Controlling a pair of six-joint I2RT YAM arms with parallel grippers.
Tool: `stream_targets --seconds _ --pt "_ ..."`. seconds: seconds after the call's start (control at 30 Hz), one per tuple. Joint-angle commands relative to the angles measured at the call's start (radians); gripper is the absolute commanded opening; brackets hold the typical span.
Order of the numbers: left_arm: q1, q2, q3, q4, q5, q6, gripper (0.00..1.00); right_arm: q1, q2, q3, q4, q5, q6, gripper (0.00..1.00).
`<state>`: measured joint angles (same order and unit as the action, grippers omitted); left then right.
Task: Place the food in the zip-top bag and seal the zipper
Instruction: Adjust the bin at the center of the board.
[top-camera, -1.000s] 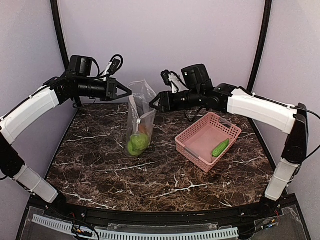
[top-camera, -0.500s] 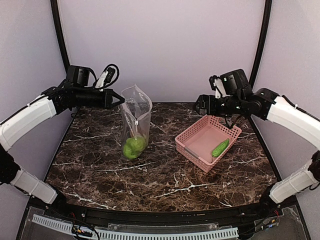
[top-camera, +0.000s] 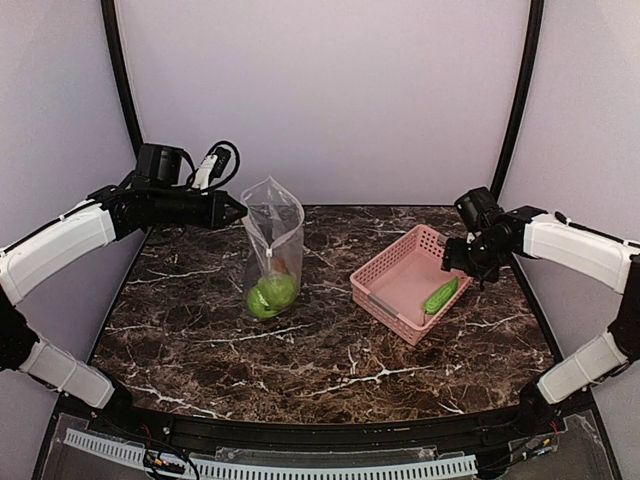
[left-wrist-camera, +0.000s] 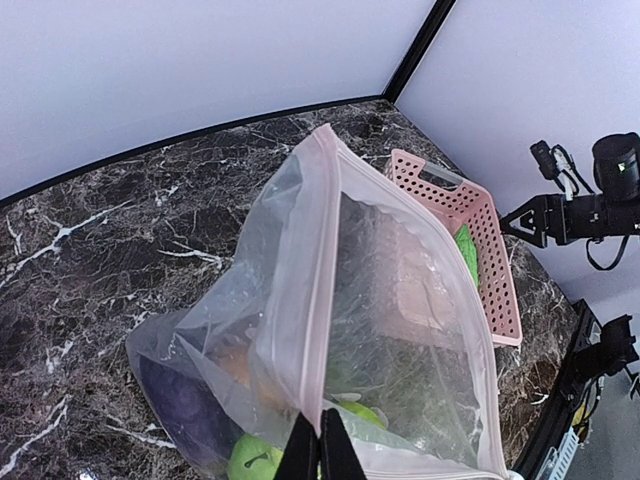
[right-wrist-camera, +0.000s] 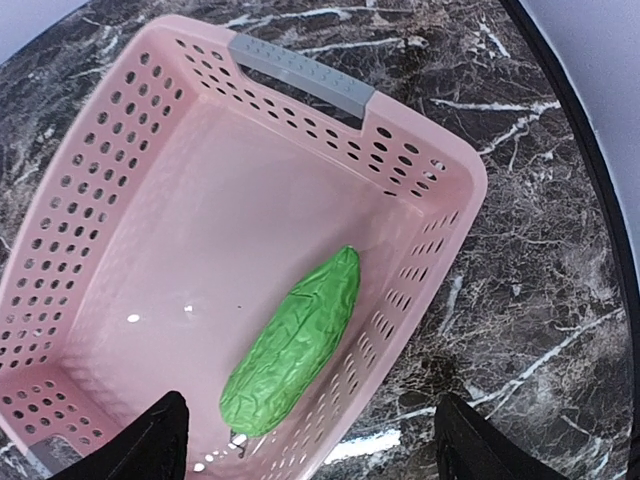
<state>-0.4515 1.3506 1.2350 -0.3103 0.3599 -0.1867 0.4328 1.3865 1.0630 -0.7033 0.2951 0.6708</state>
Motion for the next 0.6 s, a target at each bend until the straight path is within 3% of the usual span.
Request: stream_targets --seconds 0.0,0.17,0.43,0.57 --pt "0.007 -0.021 -0.015 0.016 0.007 0.005 0.01 -0.020 0.077 -0.029 0.019 0.024 0.024 0.80" --pt "0.007 -0.020 -0.017 0.014 0.008 0.007 0.01 -0.020 0.147 -0.042 0.074 -0.004 0.025 0.67" --pt "0.007 -0.015 -0.019 0.014 0.005 0.009 0.01 -0.049 0.205 -0.037 0.124 0.001 -0.032 0.17" --pt "0.007 -0.014 -0.017 0.011 0.002 0.011 0.01 -0.078 0.240 -0.014 0.151 0.012 -0.115 0.06"
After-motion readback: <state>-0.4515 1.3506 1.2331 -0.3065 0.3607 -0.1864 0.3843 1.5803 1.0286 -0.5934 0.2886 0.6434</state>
